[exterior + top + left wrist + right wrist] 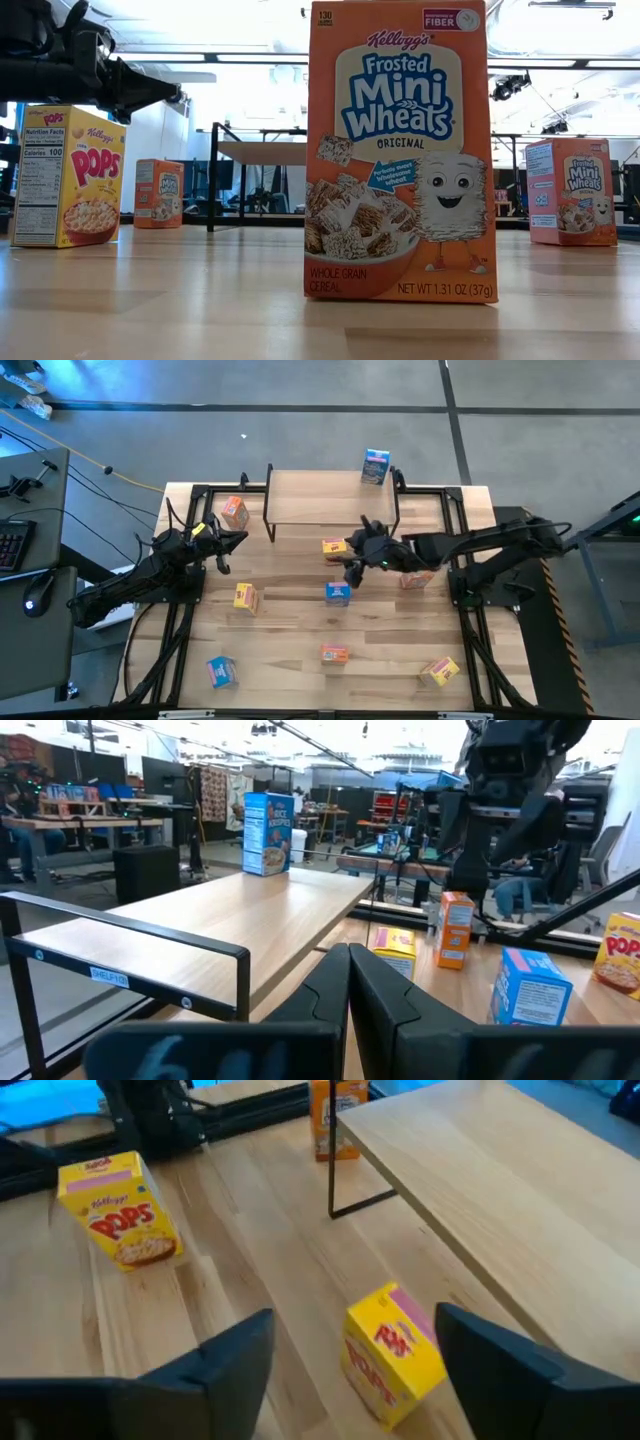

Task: Stack cereal on shelf
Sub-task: Put the top yellow cereal box on the shelf

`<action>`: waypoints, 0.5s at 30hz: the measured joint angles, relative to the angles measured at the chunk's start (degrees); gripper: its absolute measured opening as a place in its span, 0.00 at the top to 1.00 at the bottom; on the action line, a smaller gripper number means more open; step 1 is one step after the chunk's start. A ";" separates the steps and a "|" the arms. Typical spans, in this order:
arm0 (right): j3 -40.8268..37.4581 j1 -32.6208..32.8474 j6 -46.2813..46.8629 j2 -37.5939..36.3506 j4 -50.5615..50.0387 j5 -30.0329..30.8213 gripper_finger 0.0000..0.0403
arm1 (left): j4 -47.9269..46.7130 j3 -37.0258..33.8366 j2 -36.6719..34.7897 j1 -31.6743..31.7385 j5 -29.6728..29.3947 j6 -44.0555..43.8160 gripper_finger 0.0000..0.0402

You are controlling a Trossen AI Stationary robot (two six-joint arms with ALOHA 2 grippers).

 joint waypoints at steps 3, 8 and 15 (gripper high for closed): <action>6.30 -2.78 -1.88 4.17 -5.57 -4.41 0.30 | 0.00 -0.02 0.00 -0.02 -0.10 -0.01 0.99; 17.84 -7.68 -7.91 12.69 -20.64 -10.15 0.30 | 0.00 -0.01 0.00 -0.02 -0.15 -0.02 0.99; 32.62 -12.87 -15.97 23.72 -35.31 -15.35 0.30 | -0.02 0.00 0.00 -0.01 -0.23 -0.01 0.99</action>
